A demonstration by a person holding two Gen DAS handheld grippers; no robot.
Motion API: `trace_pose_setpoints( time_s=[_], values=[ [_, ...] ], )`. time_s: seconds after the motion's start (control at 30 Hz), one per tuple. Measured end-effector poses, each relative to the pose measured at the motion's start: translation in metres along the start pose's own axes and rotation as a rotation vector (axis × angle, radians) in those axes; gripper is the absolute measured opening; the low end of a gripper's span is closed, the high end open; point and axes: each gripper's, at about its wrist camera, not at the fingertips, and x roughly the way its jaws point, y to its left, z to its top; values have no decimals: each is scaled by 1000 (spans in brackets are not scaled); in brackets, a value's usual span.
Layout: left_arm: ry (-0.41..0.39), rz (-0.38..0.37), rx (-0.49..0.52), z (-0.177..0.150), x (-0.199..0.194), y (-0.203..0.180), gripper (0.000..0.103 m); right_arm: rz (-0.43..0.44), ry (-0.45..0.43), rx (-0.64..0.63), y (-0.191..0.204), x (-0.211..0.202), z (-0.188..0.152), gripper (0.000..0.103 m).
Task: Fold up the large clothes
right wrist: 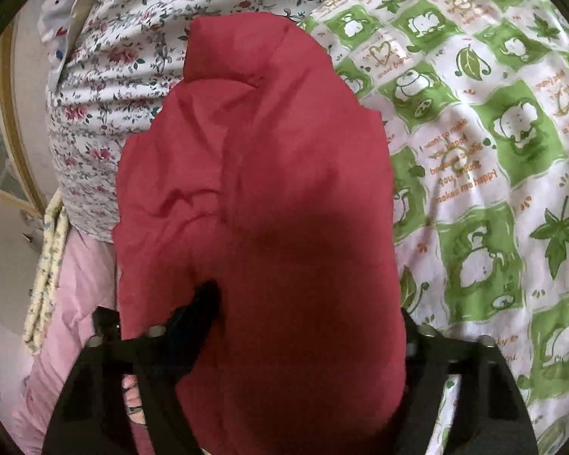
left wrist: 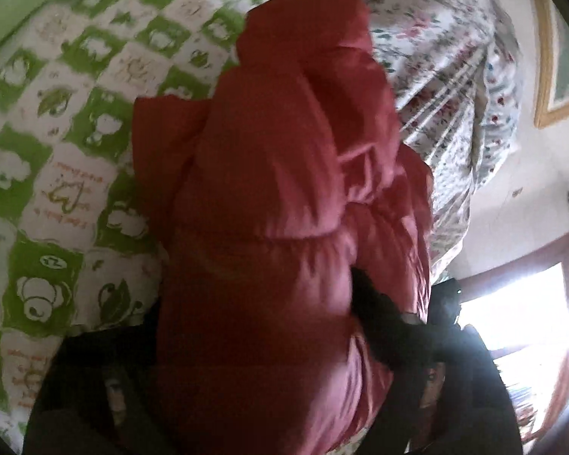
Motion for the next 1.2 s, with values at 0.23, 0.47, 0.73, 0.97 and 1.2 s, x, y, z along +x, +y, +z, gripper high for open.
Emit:
trace_pose_setpoints(
  time_s=[0.23,0.47,0.73,0.97,1.2],
  values=[
    [-60,59,163,-13,-30,-55,48,2,-33,-47,28,-28,-12,40],
    [-93,39,213,-47,-69,-80,46,25,-47,-113,54,-72,-57,38],
    [-85,18,166,-122,-108,-61,46,62,-35,-67,42,-106,-137,38],
    [-76,54,126,-164,-118,-45,46,56,-40,-33,27,-114,-178,38],
    [-67,121,74,-173,-104,-22,49,-16,-51,-23,19,-109,-186,42]
  ],
)
